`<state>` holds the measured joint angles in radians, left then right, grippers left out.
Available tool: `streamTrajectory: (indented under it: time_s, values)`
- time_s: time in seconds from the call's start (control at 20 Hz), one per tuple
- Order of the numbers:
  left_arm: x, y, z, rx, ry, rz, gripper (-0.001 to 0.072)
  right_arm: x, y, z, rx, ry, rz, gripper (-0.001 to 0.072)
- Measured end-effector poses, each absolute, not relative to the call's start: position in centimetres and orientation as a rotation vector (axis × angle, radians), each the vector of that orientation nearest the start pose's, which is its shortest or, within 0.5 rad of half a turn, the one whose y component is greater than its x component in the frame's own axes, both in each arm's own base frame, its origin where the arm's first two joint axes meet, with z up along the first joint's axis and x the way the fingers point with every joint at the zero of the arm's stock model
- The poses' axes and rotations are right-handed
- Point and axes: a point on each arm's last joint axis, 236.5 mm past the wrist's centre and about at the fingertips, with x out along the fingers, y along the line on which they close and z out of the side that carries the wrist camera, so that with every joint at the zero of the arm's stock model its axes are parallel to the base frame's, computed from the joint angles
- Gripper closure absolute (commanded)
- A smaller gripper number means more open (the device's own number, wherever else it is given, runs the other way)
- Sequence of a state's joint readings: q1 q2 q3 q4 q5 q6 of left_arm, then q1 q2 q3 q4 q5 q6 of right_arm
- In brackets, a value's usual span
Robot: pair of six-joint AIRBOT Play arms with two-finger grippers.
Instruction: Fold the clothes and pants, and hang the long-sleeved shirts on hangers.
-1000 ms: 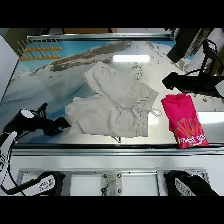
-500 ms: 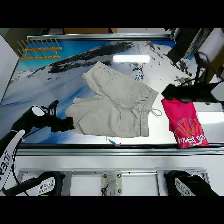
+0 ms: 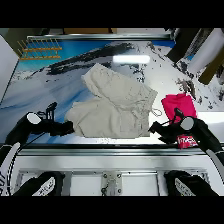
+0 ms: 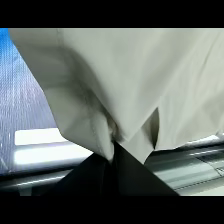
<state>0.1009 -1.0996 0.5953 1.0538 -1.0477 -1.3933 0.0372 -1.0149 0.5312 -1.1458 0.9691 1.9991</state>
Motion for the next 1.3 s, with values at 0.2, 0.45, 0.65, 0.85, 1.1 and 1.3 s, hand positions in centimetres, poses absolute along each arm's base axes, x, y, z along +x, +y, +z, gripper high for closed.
streamTrajectory:
  time_s: [0.2, 0.45, 0.65, 0.85, 1.1, 1.3]
  values:
    - [25.4, -7.6, -8.4, -0.483, 1.460, -0.207, 0.0700, 25.4, 11.2, -10.8, 0.892, 1.431, -0.186, 0.0015]
    - [25.4, -7.7, -8.3, -0.484, 1.459, -0.208, 0.0700, 27.3, 11.9, -11.6, 0.935, 1.353, -0.191, 0.0470]
    - [25.6, -7.6, -8.3, -0.482, 1.452, -0.207, 0.0701, 27.9, 11.9, -11.7, 0.878, 1.326, -0.148, 0.0698]
    - [29.2, -6.6, -4.2, -0.443, 1.322, -0.212, 0.0701, 30.4, 12.0, -8.0, 0.739, 1.266, -0.018, 0.0698]
    - [36.8, -4.0, 18.9, -0.319, 0.739, -0.226, 0.0701, 35.9, 12.4, 11.0, 0.519, 0.952, 0.218, 0.0698]
    - [31.5, -4.4, 38.8, -0.182, 0.270, -0.241, 0.0701, 32.7, 12.4, 27.5, 0.452, 0.664, 0.343, 0.0698]
